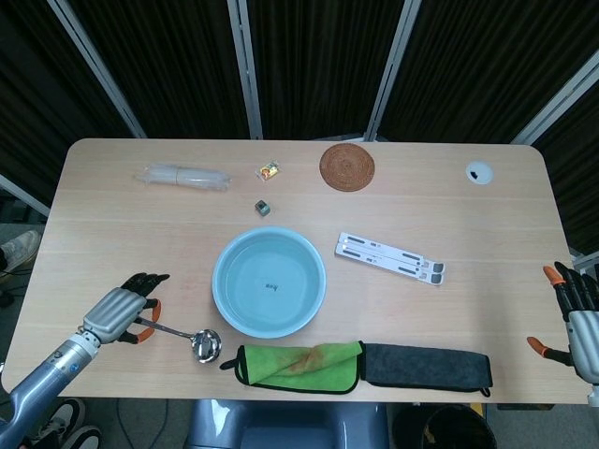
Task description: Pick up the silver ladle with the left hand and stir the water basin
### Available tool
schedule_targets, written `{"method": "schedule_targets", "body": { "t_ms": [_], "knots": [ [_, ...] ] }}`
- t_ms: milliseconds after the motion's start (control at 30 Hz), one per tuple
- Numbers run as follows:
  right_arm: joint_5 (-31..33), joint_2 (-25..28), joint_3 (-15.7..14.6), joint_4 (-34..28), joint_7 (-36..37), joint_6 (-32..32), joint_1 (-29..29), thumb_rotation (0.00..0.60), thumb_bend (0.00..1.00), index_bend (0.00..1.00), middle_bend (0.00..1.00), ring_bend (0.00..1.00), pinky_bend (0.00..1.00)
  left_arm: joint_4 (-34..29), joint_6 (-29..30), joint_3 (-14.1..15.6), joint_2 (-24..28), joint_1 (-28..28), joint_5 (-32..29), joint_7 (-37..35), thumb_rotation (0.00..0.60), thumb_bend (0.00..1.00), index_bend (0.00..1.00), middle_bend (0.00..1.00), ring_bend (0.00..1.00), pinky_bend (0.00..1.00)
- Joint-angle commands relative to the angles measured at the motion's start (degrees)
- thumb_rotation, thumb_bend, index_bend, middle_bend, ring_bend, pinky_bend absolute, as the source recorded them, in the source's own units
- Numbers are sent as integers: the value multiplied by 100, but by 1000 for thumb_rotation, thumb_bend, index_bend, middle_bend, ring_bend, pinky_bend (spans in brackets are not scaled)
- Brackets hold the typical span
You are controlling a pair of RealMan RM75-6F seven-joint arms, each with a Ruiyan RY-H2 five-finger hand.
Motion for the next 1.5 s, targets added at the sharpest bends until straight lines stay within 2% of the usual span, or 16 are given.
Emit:
{"method": "schedule_targets", "body": {
  "t_ms": [33, 167, 400, 600, 833, 900, 1100, 1300, 1500],
  "knots": [
    [-88, 14, -35, -16, 29, 80, -38, 600, 17, 8, 0, 0, 0, -451, 268, 91, 356, 97, 230, 111, 600, 369, 544, 0, 0, 0],
    [-171, 35, -65, -14, 99, 149, -68, 600, 18, 8, 0, 0, 0, -923, 370, 102, 681, 89, 378, 124, 600, 370, 542, 0, 0, 0],
    [-217, 60, -89, -9, 168, 130, -61, 600, 19, 8, 0, 0, 0, -1385, 318, -79, 961, -22, 293, 191, 600, 371, 544, 0, 0, 0],
    [-197, 92, -78, 10, 307, 146, -72, 600, 17, 8, 0, 0, 0, -1679, -61, -486, 1192, -361, -170, 146, 600, 378, 543, 0, 0, 0],
    [-133, 112, -65, 43, 344, 82, -57, 600, 17, 8, 0, 0, 0, -1849, -561, -827, 1277, -727, -650, 154, 600, 378, 546, 0, 0, 0],
    [-83, 111, -56, 50, 329, 59, -59, 600, 16, 8, 0, 0, 0, -1811, -782, -978, 1260, -908, -880, 218, 600, 378, 545, 0, 0, 0],
    [-206, 87, -93, 21, 220, 127, -73, 600, 18, 8, 0, 0, 0, -1707, -1158, -1145, 1100, -1169, -1401, 476, 600, 377, 545, 0, 0, 0],
    [-167, 60, -77, 17, 190, 65, -39, 600, 17, 8, 0, 0, 0, -1148, -1564, -1393, 798, -1447, -2066, 310, 600, 379, 549, 0, 0, 0],
    [-107, 62, -44, 22, 230, 38, -25, 600, 16, 8, 0, 0, 0, -584, -1811, -1510, 477, -1642, -2327, 213, 600, 395, 559, 0, 0, 0]
  ]
}}
